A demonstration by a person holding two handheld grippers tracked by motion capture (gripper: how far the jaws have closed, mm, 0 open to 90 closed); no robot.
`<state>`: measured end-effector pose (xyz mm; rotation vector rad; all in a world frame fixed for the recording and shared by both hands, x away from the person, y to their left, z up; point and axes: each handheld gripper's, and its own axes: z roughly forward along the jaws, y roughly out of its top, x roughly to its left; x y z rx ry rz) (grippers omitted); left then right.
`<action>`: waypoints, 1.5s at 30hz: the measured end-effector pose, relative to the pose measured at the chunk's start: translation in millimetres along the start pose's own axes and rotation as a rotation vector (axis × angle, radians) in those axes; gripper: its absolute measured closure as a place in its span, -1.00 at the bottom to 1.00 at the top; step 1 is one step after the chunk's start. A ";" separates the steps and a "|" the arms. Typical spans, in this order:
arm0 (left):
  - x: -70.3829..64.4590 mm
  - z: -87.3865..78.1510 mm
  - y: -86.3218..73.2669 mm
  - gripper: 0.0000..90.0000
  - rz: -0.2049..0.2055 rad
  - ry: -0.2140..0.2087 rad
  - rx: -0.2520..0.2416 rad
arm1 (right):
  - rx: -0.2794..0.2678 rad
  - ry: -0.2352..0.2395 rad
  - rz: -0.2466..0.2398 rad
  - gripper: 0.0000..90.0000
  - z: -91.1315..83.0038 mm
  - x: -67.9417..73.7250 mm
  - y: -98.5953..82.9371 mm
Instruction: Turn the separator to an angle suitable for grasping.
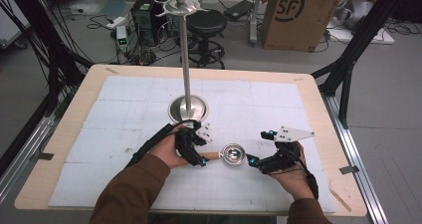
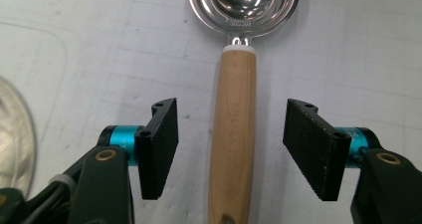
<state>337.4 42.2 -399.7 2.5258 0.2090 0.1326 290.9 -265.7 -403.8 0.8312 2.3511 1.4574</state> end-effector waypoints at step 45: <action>0.6 -112.0 -114.8 -0.64 -0.170 0.147 -0.360 | 0.008 0.004 -0.001 -0.99 3.5 -0.6 -0.5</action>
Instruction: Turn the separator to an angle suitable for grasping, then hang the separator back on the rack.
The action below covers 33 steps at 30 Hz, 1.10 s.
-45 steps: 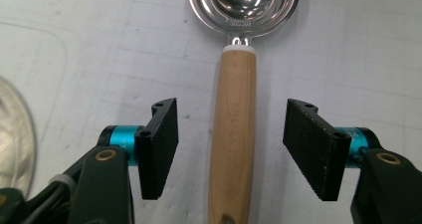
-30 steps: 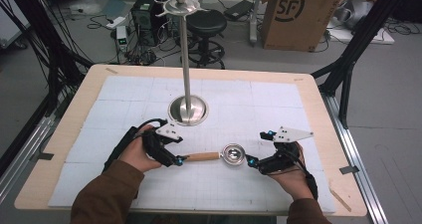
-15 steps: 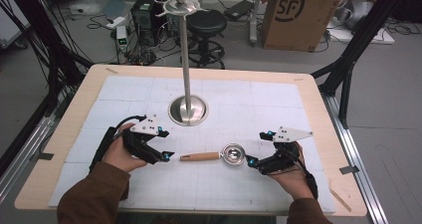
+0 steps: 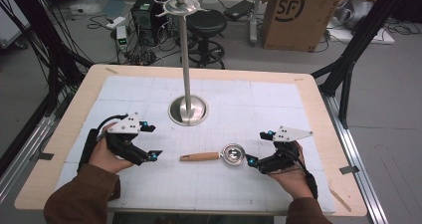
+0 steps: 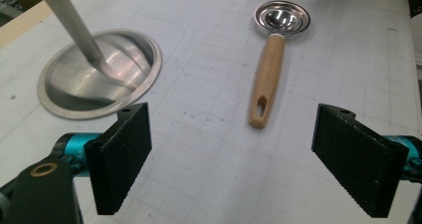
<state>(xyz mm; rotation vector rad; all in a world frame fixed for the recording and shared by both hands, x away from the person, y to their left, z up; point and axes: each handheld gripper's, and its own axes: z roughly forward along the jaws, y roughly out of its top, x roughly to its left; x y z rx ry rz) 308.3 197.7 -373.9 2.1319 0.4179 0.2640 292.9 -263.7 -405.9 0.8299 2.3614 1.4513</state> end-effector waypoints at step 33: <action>14.0 -6.7 -6.1 -0.96 -0.054 0.061 -0.049 | 0.035 0.015 -0.012 -0.99 9.1 8.3 1.0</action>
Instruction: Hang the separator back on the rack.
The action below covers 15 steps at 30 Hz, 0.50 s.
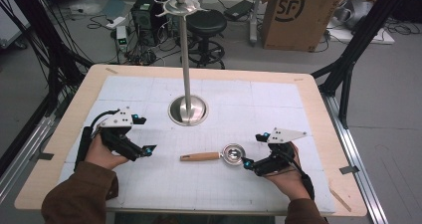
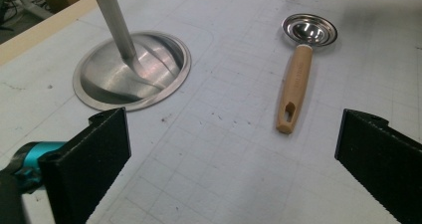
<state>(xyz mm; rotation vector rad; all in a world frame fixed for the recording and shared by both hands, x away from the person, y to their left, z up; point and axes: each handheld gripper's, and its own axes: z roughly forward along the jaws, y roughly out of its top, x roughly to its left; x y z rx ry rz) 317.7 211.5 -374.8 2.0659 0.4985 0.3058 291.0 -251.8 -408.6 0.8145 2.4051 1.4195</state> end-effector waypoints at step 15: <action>0.3 -5.9 -1.2 -0.96 -0.003 -0.022 -0.049 | 0.083 0.030 -0.079 -0.99 20.2 12.9 24.5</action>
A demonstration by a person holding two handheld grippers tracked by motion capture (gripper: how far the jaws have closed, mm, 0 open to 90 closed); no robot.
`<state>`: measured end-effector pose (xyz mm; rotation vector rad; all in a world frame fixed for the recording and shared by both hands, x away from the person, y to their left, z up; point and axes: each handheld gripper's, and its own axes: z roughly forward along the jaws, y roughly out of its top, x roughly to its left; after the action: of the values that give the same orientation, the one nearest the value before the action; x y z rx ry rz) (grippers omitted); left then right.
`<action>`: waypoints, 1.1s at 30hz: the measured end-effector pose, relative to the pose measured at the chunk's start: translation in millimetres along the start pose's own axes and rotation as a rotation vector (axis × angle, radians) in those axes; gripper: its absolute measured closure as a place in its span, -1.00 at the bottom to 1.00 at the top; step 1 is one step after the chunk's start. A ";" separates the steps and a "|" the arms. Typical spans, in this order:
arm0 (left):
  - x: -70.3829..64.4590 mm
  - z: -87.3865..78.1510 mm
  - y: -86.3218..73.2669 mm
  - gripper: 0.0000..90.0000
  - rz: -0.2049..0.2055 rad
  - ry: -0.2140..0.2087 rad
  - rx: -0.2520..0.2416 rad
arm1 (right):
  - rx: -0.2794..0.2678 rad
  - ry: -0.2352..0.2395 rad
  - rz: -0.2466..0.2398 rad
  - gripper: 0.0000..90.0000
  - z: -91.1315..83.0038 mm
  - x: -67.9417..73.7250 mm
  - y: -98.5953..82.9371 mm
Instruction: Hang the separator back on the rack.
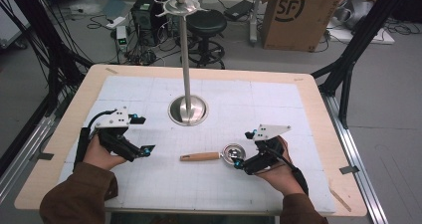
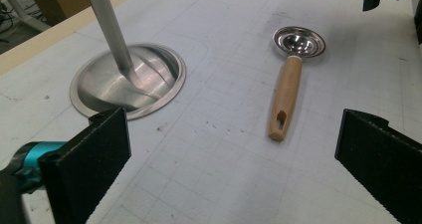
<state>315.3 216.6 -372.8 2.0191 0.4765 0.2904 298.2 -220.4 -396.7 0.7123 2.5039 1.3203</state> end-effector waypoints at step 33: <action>1.2 -3.2 -0.4 -0.96 -0.001 0.025 -0.014 | 0.391 0.071 -0.178 -0.60 64.7 3.7 55.5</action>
<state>315.1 219.8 -371.7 2.0040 0.4900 0.3178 338.7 -145.9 -388.0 0.5026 2.8417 0.8182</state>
